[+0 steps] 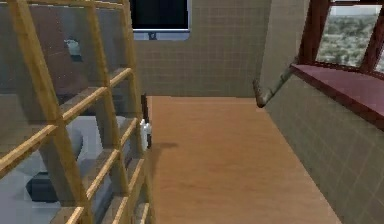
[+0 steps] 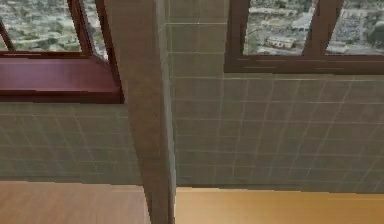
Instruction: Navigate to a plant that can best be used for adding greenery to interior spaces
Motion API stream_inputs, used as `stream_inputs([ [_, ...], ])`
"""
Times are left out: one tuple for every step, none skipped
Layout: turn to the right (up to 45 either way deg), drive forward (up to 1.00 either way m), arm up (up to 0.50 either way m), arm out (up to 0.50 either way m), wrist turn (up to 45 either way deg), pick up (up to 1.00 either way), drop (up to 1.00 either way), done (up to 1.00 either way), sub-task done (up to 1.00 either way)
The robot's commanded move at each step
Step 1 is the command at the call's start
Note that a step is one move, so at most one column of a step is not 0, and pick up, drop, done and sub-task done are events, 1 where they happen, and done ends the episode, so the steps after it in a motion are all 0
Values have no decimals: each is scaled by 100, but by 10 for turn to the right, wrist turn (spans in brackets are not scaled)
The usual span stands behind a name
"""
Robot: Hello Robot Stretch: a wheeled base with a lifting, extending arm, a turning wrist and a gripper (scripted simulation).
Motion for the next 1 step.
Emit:
stream_inputs([
  [30,0,0,0,0,0,0,0,0],
])
